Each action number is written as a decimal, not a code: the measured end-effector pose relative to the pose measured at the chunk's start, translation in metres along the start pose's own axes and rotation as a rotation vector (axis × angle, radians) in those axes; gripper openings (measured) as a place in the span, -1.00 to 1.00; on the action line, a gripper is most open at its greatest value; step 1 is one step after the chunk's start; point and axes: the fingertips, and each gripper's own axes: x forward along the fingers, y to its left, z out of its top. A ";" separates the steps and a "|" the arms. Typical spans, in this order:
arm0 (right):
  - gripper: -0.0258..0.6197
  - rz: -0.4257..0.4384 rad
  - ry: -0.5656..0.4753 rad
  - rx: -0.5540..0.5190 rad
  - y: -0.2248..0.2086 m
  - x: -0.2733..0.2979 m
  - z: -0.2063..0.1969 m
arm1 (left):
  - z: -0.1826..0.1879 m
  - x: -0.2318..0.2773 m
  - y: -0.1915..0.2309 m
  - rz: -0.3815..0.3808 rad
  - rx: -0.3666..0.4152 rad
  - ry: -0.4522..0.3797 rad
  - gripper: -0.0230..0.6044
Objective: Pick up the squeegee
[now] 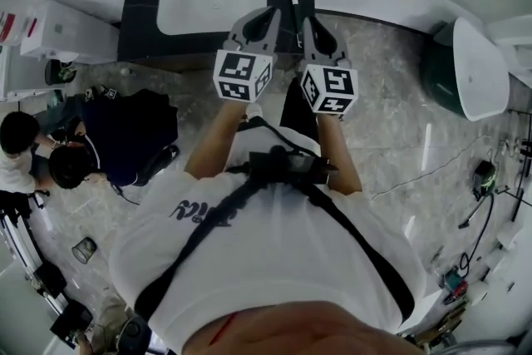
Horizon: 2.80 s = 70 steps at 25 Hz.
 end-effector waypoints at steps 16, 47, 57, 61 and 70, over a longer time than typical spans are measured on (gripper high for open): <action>-0.90 0.065 0.344 0.045 -0.085 0.131 -0.115 | -0.090 0.115 0.073 0.107 -0.102 0.150 -0.89; -0.46 -0.041 0.769 0.069 -0.140 0.258 -0.307 | -0.226 0.209 0.149 0.154 -0.234 0.355 -0.89; -0.62 -0.110 0.766 0.068 -0.141 0.258 -0.310 | -0.224 0.201 0.154 0.175 -0.241 0.356 -0.89; -0.63 -0.126 0.734 0.086 -0.142 0.258 -0.306 | -0.222 0.193 0.150 0.179 -0.221 0.369 -0.89; -0.63 -0.140 0.600 0.096 -0.138 0.241 -0.254 | -0.192 0.168 0.144 0.203 -0.232 0.319 -0.89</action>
